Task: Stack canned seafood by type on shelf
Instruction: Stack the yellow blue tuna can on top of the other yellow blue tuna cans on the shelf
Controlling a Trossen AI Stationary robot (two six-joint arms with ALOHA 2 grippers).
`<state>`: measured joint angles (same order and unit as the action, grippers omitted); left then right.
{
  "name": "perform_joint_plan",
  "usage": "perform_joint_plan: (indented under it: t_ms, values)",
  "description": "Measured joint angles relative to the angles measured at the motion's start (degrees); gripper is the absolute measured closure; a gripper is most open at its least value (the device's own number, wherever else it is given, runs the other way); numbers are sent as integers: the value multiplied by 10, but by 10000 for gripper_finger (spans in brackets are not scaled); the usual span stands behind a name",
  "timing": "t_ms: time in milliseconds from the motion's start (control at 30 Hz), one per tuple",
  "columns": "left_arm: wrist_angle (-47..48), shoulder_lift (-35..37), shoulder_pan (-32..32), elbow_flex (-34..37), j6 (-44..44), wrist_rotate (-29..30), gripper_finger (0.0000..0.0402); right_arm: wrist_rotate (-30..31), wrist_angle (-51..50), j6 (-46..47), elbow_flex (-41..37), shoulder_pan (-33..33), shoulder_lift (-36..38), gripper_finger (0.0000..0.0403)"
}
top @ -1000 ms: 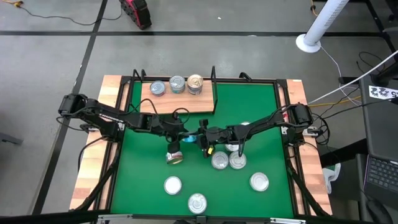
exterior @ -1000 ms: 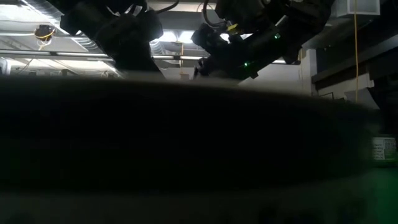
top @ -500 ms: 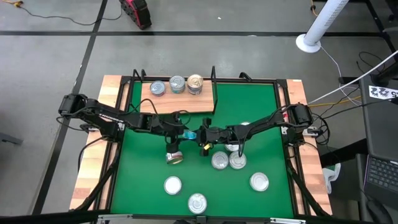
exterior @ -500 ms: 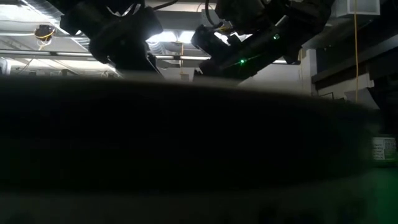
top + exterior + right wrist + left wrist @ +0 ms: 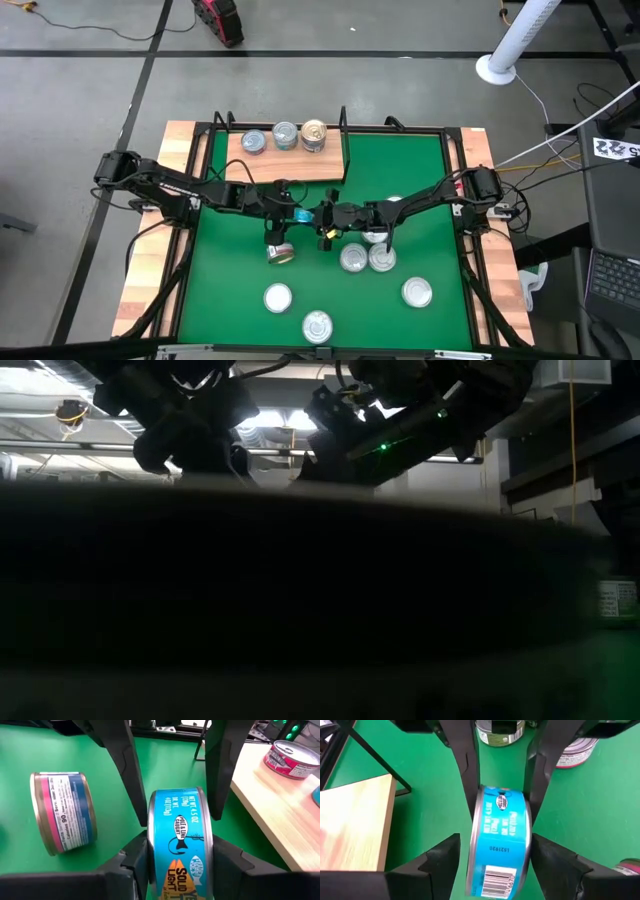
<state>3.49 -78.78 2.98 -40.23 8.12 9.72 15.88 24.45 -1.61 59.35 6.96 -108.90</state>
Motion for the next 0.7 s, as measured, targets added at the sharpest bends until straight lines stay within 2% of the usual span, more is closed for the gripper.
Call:
perform_joint_plan:
  t_ms: [167, 367, 700]
  values:
    - [2, 0, 0, 0, 0, 0, 187, 0, 0, -1, 0, 0, 0, 252]
    - [5, 0, 0, 0, 7, -3, 261, -5, 0, -2, 0, 0, 0, 251]
    - [4, 0, 0, 0, 13, -3, 261, -11, -7, -2, 0, 0, 1, 251]
